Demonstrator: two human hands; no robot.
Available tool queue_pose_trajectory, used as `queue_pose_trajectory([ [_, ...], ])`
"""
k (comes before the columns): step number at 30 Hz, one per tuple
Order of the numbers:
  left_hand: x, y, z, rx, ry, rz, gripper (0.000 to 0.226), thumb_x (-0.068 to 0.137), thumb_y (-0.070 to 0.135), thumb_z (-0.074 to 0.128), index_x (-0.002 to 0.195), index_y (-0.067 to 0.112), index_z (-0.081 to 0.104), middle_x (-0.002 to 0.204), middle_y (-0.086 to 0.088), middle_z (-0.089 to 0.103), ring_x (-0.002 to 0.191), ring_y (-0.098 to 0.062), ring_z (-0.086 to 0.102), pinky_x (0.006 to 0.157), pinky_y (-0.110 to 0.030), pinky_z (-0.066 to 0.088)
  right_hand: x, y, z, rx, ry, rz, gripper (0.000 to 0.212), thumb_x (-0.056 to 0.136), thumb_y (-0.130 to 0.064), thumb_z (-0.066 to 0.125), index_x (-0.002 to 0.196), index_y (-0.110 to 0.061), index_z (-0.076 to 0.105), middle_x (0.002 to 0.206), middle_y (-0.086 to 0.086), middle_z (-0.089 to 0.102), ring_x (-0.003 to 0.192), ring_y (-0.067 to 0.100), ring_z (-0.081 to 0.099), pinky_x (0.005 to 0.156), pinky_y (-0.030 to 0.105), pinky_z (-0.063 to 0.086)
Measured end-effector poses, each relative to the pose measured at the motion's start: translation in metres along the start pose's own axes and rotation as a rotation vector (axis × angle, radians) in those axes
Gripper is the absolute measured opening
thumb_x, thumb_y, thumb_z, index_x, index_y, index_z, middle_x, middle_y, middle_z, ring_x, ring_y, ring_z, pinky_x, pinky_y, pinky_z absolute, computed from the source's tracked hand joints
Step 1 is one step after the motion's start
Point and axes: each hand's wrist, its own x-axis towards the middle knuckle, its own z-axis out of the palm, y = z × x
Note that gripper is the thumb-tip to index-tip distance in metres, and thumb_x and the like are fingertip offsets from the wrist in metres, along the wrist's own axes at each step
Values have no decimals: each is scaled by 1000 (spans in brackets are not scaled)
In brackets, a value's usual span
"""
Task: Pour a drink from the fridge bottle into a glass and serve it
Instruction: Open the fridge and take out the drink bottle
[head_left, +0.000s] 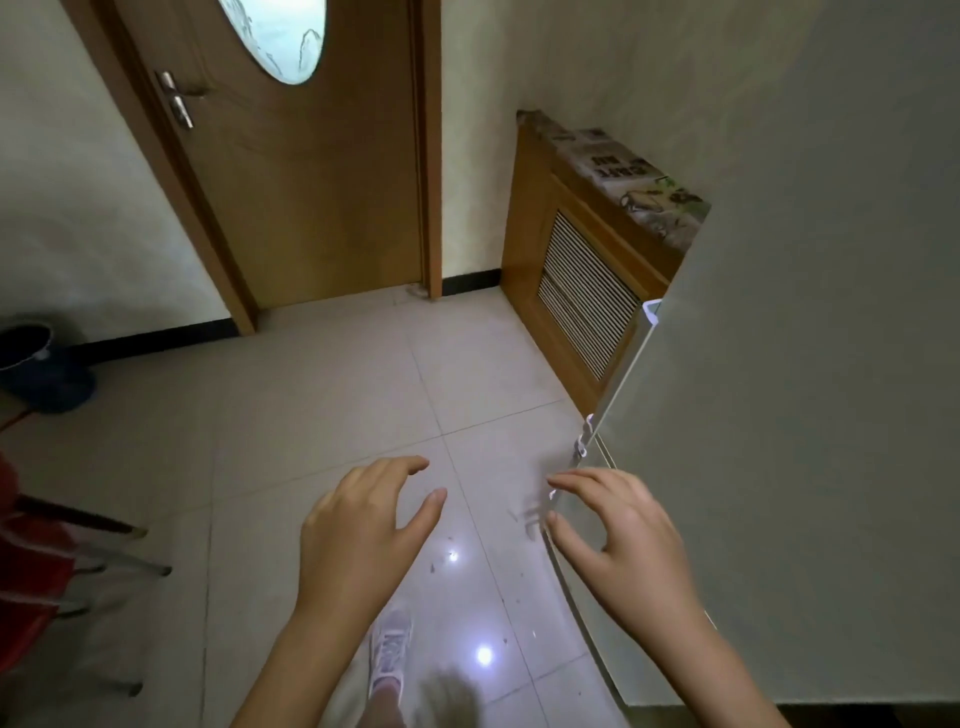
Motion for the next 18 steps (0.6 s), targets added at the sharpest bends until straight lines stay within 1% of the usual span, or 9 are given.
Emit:
queue_pose_trajectory([
  [1,23,-4,6,-12,-10,22,24,81,45,67,99,30,67,95,15,70,86,-14,67,61,-24,39,17,1,4,-25,24,24,34,80,-48,49,109,-35,62,109,-26,56,112,1,46,92,30,42],
  [4,94,-6,21,-42,-64,140,30,80,50,56,100,30,67,96,16,69,85,-13,66,62,-26,41,66,7,11,-135,98,120,36,80,-42,55,114,-33,60,116,-19,57,118,7,43,92,31,39],
  [6,142,-1,31,-58,-104,238,31,80,50,54,100,31,67,96,16,69,85,-13,65,63,-26,42,97,13,11,-203,155,215,39,80,-40,59,117,-31,59,122,-14,56,123,13,41,94,35,39],
  [9,210,16,50,-101,-189,412,33,83,50,54,105,29,66,101,14,69,92,-12,65,68,-28,49,138,26,11,-253,240,361,46,77,-33,67,121,-28,57,128,-7,54,125,20,40,97,40,38],
  [11,252,36,66,-112,-241,536,33,86,49,56,110,28,64,106,13,68,98,-13,64,71,-30,50,162,38,10,-283,279,442,49,75,-32,67,122,-27,55,129,-5,52,124,19,40,96,39,38],
  [15,322,95,89,-236,-294,698,46,89,55,46,125,29,55,113,11,65,104,-15,60,78,-36,52,206,67,12,-319,286,604,55,75,-34,65,127,-22,49,128,-3,52,120,23,45,92,40,42],
  [16,337,113,95,-270,-285,731,49,90,56,46,129,28,51,115,10,65,104,-15,59,78,-37,51,216,75,12,-321,278,638,56,76,-34,65,128,-22,47,128,-2,52,118,24,46,91,40,44],
  [18,365,149,104,-313,-217,815,57,91,58,45,138,26,42,120,8,63,105,-16,59,75,-34,49,236,89,14,-302,252,699,58,79,-36,63,131,-22,43,127,-1,52,116,24,47,87,39,44],
])
